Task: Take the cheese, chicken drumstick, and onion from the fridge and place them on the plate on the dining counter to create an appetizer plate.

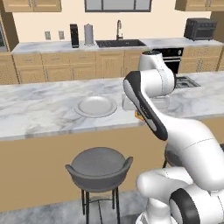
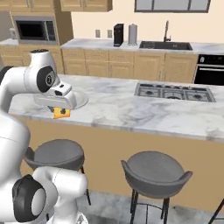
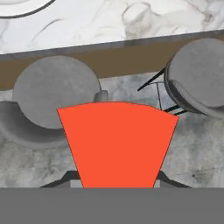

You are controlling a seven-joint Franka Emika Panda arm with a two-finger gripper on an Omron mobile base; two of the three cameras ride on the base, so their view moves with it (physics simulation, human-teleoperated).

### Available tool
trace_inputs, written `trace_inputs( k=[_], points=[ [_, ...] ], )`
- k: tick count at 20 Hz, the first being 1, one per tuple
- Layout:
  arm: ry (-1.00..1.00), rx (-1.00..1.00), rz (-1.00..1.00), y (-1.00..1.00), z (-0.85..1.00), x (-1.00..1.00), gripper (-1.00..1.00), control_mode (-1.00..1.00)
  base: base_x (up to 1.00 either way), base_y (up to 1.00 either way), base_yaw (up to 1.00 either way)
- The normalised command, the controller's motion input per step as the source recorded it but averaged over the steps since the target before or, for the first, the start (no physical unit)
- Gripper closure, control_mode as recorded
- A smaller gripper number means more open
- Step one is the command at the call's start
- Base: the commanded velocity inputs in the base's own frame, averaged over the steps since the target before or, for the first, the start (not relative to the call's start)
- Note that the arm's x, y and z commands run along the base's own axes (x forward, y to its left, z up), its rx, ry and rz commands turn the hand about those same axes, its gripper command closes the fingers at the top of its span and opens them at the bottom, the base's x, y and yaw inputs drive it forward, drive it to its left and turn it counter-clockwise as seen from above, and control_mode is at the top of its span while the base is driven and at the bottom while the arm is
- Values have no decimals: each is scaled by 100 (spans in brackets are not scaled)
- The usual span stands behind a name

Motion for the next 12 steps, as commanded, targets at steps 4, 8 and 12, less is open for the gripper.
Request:
trace_inputs(
  k=[4, 8, 12],
  points=[
    [0, 0, 0, 0, 0, 0, 100, 100, 11, 100, -17],
    [0, 0, 0, 0, 0, 0, 100, 100, 66, 77, -12],
    [0, -8, -5, 6, 0, 43, 100, -100, 50, 16, -5]
  ],
)
